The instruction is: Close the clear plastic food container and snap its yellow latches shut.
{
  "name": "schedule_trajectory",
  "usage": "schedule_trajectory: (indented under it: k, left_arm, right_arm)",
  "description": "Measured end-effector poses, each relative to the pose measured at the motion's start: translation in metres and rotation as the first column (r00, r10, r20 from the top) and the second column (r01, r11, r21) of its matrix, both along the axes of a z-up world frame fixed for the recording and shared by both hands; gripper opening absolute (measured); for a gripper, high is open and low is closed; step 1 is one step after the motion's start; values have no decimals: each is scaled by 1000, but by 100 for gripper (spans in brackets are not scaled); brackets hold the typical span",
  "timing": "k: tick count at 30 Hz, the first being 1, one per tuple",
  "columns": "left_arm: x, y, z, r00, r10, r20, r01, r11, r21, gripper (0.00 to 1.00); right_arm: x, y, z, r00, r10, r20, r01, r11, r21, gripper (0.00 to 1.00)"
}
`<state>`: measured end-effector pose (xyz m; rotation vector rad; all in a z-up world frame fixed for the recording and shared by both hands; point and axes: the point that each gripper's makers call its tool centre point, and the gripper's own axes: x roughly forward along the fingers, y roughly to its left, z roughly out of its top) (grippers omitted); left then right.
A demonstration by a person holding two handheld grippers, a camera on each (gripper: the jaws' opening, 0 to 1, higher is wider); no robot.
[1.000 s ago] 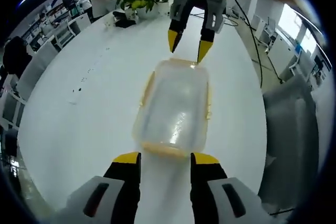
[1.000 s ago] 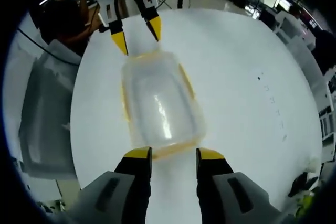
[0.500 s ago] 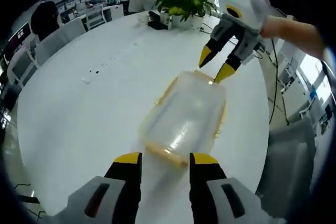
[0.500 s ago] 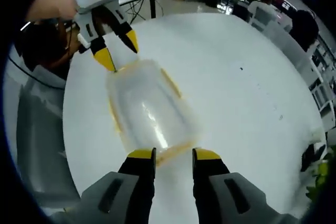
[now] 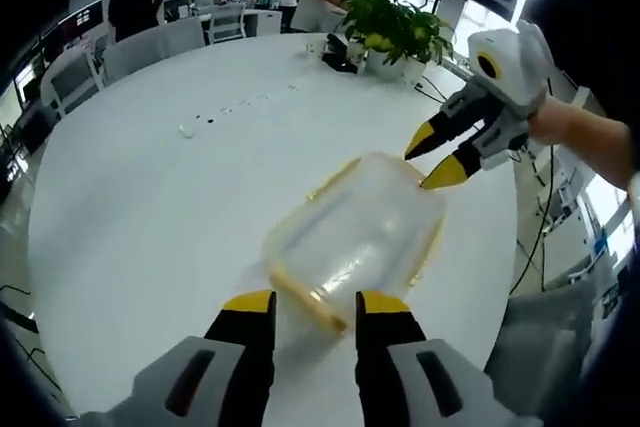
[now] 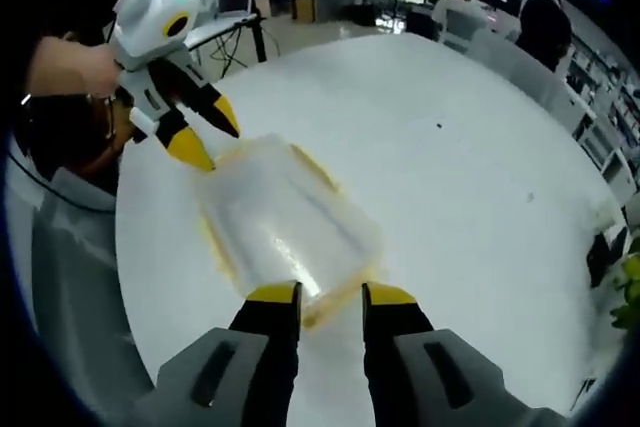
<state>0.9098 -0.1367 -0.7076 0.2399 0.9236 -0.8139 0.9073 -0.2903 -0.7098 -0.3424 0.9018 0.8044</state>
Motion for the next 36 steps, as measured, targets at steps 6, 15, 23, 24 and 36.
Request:
schedule_trajectory:
  k: [6, 15, 23, 24, 36]
  left_arm:
    - [-3, -3, -1, 998, 63, -17, -64, 997, -36, 23]
    - [-9, -5, -6, 996, 88, -33, -89, 995, -51, 22]
    - [-7, -4, -7, 990, 129, -54, -132, 989, -68, 21]
    - [-6, -4, -7, 990, 130, -55, -134, 989, -68, 21]
    - [-3, -2, -9, 977, 190, -100, -201, 974, -109, 22]
  right_arm:
    - [0, -3, -1, 997, -72, -18, 73, 995, 62, 21]
    - [-2, -5, -6, 981, -181, -72, 190, 967, 167, 21]
    - [-5, -4, -7, 956, -254, -144, 284, 925, 253, 21]
    - [-5, -4, -7, 953, -261, -151, 293, 920, 261, 21]
    - [-7, -2, -6, 921, -341, -192, 386, 868, 312, 22]
